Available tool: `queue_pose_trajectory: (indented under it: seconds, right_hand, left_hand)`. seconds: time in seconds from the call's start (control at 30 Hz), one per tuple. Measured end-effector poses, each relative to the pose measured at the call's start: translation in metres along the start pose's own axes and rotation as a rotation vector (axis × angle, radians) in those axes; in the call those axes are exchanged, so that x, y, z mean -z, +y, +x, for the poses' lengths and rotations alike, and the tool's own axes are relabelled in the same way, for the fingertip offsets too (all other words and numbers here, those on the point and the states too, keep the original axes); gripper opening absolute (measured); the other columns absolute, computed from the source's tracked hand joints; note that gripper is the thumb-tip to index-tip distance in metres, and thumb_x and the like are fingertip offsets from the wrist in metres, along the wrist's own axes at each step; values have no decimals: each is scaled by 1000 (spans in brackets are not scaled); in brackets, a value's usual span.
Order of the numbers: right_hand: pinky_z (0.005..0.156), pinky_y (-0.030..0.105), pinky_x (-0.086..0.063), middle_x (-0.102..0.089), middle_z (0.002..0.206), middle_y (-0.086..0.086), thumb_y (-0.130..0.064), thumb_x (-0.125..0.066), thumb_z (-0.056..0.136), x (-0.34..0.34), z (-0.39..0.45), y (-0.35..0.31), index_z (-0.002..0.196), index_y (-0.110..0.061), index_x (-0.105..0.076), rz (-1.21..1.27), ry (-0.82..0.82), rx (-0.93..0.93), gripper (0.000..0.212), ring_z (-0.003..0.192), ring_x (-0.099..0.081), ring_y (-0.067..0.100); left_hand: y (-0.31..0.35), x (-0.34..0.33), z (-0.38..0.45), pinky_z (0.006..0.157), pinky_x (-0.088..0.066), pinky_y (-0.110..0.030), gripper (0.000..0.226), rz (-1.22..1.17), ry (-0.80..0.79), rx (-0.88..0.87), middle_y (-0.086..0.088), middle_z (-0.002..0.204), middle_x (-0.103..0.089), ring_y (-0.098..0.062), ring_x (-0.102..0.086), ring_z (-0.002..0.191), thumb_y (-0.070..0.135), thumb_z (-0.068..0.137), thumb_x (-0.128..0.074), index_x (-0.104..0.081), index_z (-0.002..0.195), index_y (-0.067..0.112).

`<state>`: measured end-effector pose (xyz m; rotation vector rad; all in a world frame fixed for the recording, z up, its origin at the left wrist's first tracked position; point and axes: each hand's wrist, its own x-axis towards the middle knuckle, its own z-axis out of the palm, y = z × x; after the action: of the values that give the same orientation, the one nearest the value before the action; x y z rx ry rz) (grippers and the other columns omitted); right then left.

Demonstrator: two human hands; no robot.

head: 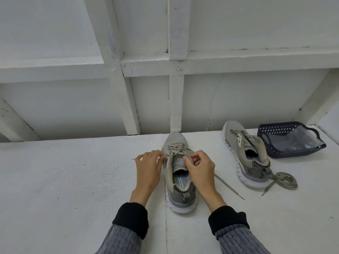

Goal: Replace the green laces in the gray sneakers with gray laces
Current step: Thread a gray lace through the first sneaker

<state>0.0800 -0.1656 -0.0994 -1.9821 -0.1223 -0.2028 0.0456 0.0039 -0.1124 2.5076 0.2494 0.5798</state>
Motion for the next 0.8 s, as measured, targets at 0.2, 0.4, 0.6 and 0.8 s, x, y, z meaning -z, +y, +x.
queue_pose_trajectory:
  seconds: [0.2, 0.4, 0.6, 0.8]
  right_hand:
    - [59, 14, -41, -56, 77, -1, -26, -73, 84, 0, 0, 1, 78, -17, -57, -11, -5, 12, 19, 68, -49, 8]
    - [58, 13, -41, -56, 76, -1, -27, -72, 84, 0, 1, 3, 77, -18, -56, -3, 4, 8, 20, 67, -48, 8]
    - [59, 15, -41, -57, 77, -1, -27, -72, 85, 0, 1, 3, 79, -19, -56, -7, 5, 5, 19, 67, -49, 9]
    - [58, 14, -41, -56, 76, -1, -26, -72, 85, 0, 0, 1, 78, -19, -55, 2, -6, 15, 20, 66, -48, 7]
  left_hand:
    - [-31, -1, -13, 80, -25, -38, 22, 261, 86, 489, 1, 95, -66, -23, -50, 95, 27, 102, -43, -62, 94, 19]
    - [-15, 1, -6, 95, -34, -39, 31, 71, 47, 120, -3, 131, -61, -24, -49, 120, 19, 102, -48, -59, 131, 17]
    - [4, -7, 0, 87, -28, -28, 35, 34, 17, -198, 10, 107, -69, -14, -59, 100, 36, 98, -39, -68, 112, 25]
    - [-12, -5, -6, 92, -30, -38, 12, -25, 121, 222, 15, 90, -64, -10, -57, 90, 25, 100, -54, -64, 93, 27]
